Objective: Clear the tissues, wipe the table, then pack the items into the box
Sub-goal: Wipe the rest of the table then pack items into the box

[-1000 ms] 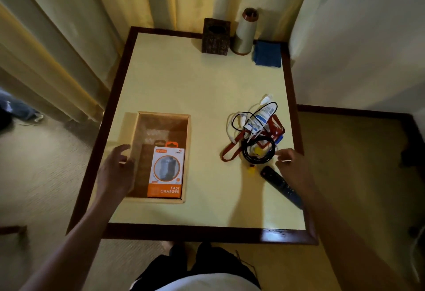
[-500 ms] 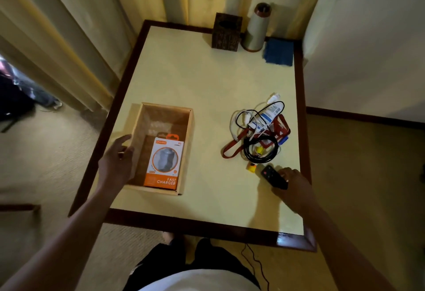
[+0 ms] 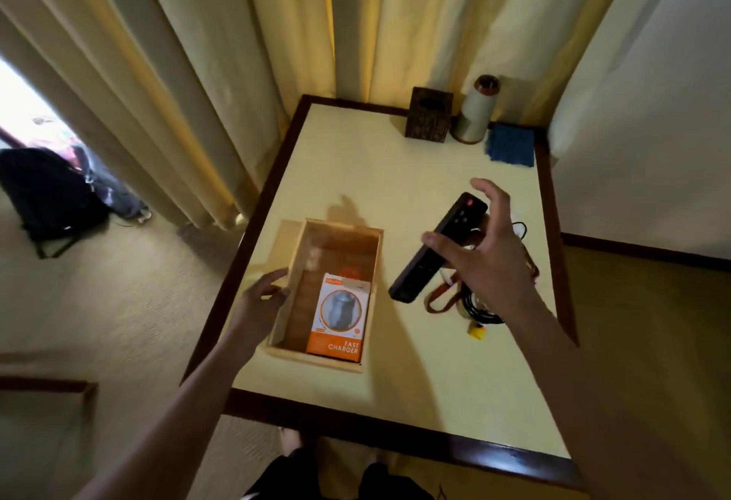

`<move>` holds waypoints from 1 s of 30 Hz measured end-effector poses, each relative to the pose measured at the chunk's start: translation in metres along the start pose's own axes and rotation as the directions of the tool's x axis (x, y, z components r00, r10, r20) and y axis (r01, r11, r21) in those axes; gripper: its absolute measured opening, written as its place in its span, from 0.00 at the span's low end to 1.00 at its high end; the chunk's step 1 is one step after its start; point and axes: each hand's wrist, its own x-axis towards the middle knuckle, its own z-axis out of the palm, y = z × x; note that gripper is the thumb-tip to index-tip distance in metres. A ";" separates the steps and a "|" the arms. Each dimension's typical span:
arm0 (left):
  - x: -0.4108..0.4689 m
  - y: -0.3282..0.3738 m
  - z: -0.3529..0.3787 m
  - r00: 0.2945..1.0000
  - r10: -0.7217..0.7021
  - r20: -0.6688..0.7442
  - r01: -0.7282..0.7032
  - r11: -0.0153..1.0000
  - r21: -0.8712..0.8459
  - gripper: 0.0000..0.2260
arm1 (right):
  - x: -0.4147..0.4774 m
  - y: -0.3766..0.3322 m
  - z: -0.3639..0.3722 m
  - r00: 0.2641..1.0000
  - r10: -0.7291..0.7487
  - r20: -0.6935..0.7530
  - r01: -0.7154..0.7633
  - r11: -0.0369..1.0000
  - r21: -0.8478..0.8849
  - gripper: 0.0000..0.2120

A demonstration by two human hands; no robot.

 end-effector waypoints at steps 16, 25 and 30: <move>0.001 -0.017 -0.051 0.895 0.020 0.446 -0.013 1.000 -0.019 0.26 | 0.073 0.002 0.210 0.974 0.098 0.206 -0.002 0.905 -0.425 0.15; 0.005 -0.021 -0.057 0.881 0.091 0.465 -0.103 0.995 -0.001 0.24 | 0.060 0.020 0.242 0.870 0.284 0.402 -0.033 0.849 -0.527 0.14; 0.004 -0.018 -0.056 0.889 0.112 0.445 -0.133 0.991 0.016 0.25 | 0.050 0.030 0.254 0.851 0.310 0.423 0.094 0.704 -0.704 0.13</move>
